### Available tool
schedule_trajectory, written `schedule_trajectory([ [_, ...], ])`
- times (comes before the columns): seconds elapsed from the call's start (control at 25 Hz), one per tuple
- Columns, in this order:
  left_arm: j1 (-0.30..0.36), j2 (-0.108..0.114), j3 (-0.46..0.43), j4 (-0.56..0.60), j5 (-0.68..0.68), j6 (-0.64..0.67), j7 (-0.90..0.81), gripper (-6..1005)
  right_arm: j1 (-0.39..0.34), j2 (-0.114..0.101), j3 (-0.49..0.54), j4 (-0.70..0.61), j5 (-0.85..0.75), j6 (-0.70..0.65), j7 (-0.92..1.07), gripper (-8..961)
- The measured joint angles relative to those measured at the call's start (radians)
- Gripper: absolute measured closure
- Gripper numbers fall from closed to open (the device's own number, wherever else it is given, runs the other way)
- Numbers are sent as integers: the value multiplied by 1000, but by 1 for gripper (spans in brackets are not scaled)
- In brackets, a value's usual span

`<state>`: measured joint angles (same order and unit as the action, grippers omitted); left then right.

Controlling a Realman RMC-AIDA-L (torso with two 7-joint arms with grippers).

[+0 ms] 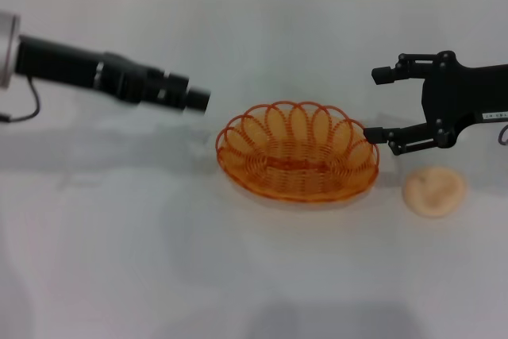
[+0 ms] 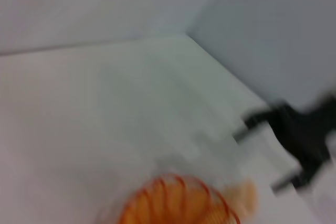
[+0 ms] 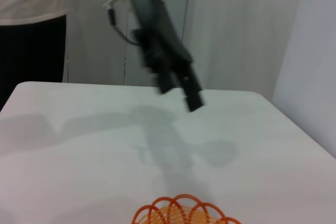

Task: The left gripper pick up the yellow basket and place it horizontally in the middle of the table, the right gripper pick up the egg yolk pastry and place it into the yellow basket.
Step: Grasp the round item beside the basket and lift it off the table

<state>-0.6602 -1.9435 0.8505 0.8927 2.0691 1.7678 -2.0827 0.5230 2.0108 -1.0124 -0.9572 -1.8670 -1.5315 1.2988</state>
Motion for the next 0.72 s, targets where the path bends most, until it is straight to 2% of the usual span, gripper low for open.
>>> schedule_trajectory([
  [0.2,23,7,1,5,51,57,169,272,-11,1,0,-2,11,-13,17,114],
  [0.48,80,35,-2,49,85,114,435,273,-14,2,0,-2,15,-34,79,115],
  [0.64,122,34,-35,64,84,109,568,274,-18,0,-1,-2,15,-38,109,115],
  [0.72,146,21,-60,49,86,107,658,274,-24,-2,-3,-10,12,-44,130,115],
])
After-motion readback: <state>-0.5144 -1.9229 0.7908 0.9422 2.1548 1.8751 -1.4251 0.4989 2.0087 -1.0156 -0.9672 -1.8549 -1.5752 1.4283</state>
